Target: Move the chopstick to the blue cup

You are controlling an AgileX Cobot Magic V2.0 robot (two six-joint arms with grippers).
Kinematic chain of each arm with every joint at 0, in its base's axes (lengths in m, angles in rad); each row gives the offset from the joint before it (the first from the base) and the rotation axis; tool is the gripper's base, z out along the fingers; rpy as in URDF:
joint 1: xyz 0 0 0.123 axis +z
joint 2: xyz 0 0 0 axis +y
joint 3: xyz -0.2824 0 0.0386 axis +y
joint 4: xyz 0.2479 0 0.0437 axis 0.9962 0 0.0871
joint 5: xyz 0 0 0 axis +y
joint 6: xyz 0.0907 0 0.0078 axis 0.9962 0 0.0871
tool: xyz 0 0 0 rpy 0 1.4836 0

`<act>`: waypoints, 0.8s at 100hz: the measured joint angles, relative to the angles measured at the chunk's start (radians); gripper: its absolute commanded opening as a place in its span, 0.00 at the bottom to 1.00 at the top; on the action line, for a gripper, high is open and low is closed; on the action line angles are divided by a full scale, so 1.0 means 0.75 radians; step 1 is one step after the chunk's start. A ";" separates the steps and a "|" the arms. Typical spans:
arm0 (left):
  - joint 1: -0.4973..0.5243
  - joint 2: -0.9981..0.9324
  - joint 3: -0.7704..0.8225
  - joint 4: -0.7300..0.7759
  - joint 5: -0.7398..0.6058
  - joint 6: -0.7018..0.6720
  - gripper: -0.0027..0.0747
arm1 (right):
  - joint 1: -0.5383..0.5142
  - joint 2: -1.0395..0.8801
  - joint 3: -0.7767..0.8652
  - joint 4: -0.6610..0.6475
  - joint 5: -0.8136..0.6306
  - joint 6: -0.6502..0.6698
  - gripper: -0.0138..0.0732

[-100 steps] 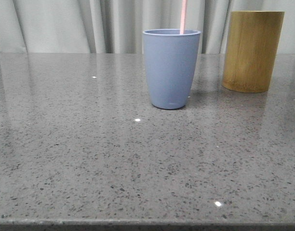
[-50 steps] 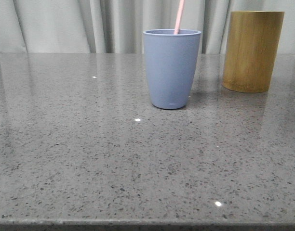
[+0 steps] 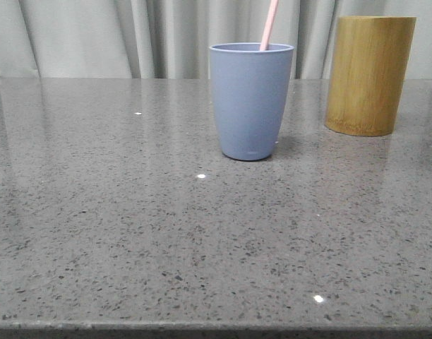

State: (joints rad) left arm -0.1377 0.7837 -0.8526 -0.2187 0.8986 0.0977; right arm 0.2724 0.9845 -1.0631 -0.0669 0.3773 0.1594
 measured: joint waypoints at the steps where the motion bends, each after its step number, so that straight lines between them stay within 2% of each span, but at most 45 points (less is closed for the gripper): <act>1: 0.000 0.000 0.000 0.000 0.001 0.000 0.85 | -0.003 -0.010 0.005 -0.002 0.017 -0.003 0.53; 29: 0.000 0.000 0.000 0.000 0.013 0.000 0.85 | -0.022 -0.374 0.239 -0.066 0.327 -0.006 0.53; 44: 0.000 0.000 0.000 0.000 0.013 0.000 0.85 | -0.022 -0.539 0.337 -0.066 0.412 0.024 0.53; 80: 0.000 0.000 0.000 0.000 0.019 0.000 0.85 | -0.022 -0.663 0.441 -0.078 0.574 0.040 0.53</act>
State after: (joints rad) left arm -0.1377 0.7837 -0.8526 -0.2187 0.9128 0.0977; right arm 0.2558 0.4869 -0.7324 -0.1254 0.8081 0.1897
